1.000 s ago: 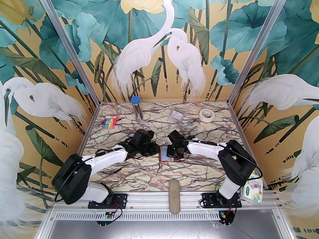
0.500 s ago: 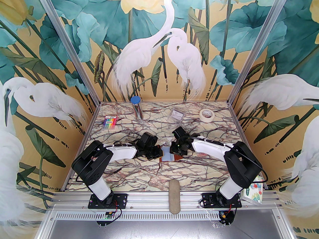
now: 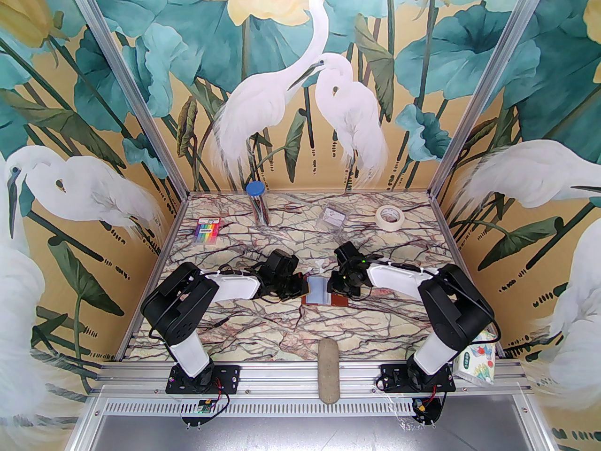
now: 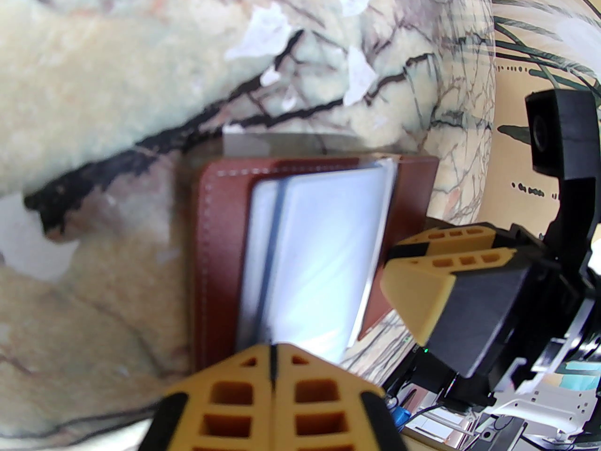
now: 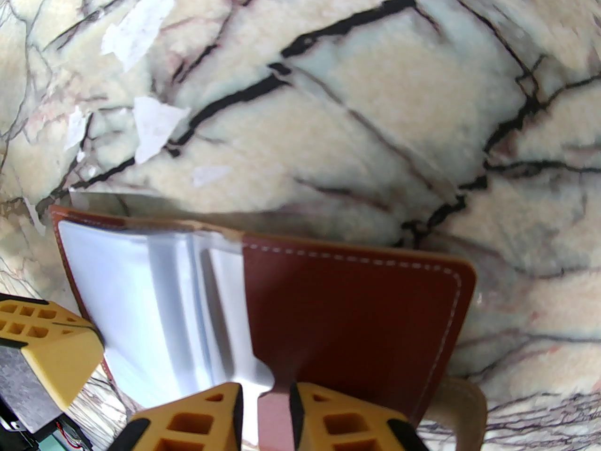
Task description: Put the credit cards into the card holder
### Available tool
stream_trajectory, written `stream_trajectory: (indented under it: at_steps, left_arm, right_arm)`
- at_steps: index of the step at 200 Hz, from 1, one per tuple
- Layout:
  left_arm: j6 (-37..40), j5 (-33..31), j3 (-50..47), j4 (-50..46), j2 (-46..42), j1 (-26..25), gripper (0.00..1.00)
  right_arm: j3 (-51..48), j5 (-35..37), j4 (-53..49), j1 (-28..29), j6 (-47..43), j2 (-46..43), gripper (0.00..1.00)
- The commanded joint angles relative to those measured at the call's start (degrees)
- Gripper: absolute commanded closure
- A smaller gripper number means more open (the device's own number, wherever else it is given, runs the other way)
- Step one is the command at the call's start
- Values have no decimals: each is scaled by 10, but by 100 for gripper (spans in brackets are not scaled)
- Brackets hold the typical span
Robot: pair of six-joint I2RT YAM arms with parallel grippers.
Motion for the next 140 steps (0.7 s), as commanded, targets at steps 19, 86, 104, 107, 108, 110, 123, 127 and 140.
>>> stream_trajectory:
  at_steps: [19, 86, 104, 107, 108, 110, 123, 127, 140]
  left_arm:
    - [1, -25, -20, -11, 24, -3, 94]
    - [0, -20, -30, 6, 19, -4, 93]
    - [1, -21, -27, 3, 14, -4, 93]
    - [2, -20, -27, 2, 13, -4, 93]
    - [2, -21, -26, 2, 13, -4, 93]
    - [2, -21, -26, 1, 13, -3, 93]
    - [5, -20, -22, -4, 9, -4, 93]
    - [5, -20, -21, -5, 8, -4, 93]
    - [7, -19, -18, -10, 4, -3, 93]
  right_arm:
    - [-21, -5, 22, -9, -12, 37, 72]
    - [40, 6, -31, -22, -89, -14, 61]
    - [76, 6, -62, -33, -121, -13, 58]
    - [83, 7, -67, -34, -127, -11, 58]
    - [85, 7, -69, -35, -129, -10, 57]
    - [88, 8, -71, -36, -131, -10, 57]
    - [122, 12, -99, -44, -157, 1, 57]
    - [133, 13, -107, -46, -164, 5, 57]
    - [167, 16, -129, -53, -180, 17, 57]
